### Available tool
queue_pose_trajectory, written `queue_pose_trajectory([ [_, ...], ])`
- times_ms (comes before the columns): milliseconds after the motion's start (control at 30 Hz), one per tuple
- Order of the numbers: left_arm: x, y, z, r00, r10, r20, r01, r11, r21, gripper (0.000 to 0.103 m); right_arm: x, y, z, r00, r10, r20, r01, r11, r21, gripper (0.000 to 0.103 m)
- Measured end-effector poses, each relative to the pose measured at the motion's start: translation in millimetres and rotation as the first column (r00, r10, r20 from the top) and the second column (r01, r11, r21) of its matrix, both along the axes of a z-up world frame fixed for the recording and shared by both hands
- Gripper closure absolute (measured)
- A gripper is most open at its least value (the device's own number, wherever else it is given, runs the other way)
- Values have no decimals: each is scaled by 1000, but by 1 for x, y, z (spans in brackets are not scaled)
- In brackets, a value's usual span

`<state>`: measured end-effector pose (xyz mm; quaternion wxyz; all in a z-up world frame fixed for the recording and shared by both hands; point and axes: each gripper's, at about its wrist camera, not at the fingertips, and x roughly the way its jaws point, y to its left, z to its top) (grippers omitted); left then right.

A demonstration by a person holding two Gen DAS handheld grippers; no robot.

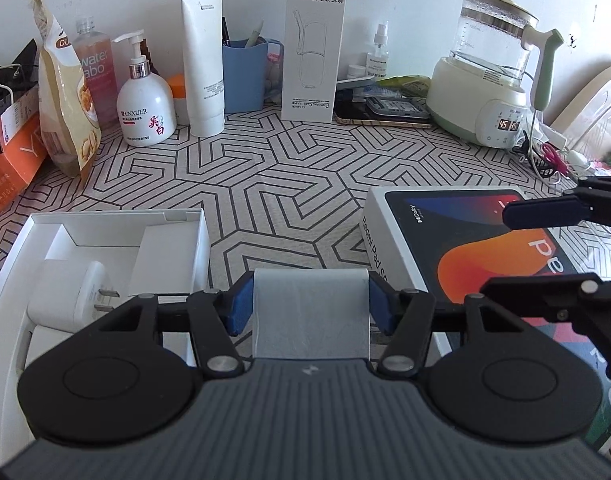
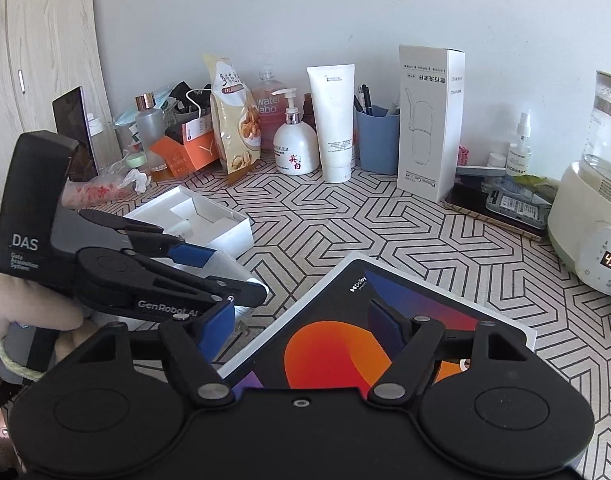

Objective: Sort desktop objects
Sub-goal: 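Carry the white charger with the left gripper over the white tray, then lower the charger into the tray beside the others and open the left gripper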

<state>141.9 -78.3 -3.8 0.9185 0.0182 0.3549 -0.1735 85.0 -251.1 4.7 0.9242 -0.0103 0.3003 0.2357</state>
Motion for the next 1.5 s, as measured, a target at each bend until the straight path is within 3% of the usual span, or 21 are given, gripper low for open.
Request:
queue_pose_trajectory([
  [167, -15, 1, 8, 999, -5, 52, 5, 1000, 7, 46, 2, -1, -2, 1000, -15, -10, 15, 1000, 9, 25],
  [333, -24, 26, 25, 998, -10, 64, 18, 991, -134, 46, -2, 3, 1, 1000, -10, -9, 10, 1000, 9, 25],
  [567, -51, 76, 52, 986, 68, 152, -41, 983, -179, 46, -11, 19, 7, 1000, 17, 6, -17, 1000, -7, 25],
  [767, -77, 120, 52, 974, 134, 183, -105, 981, -161, 46, -4, 44, 9, 998, 60, 8, -60, 998, 9, 25],
  [933, -96, 144, 33, 967, 175, 183, -151, 979, -137, 47, -5, 71, 8, 993, 121, 5, -121, 993, -6, 25],
  [1267, -98, 173, 17, 966, 212, 148, -195, 973, -121, 47, -14, 116, 6, 978, 208, -15, -208, 977, -42, 25],
  [1433, -106, 189, 8, 964, 231, 129, -214, 967, -136, 44, -13, 141, 7, 970, 242, -30, -244, 967, -80, 25],
  [1500, -108, 189, 6, 969, 215, 121, -206, 975, -84, 36, -14, 152, 6, 965, 260, -39, -262, 961, -87, 25],
])
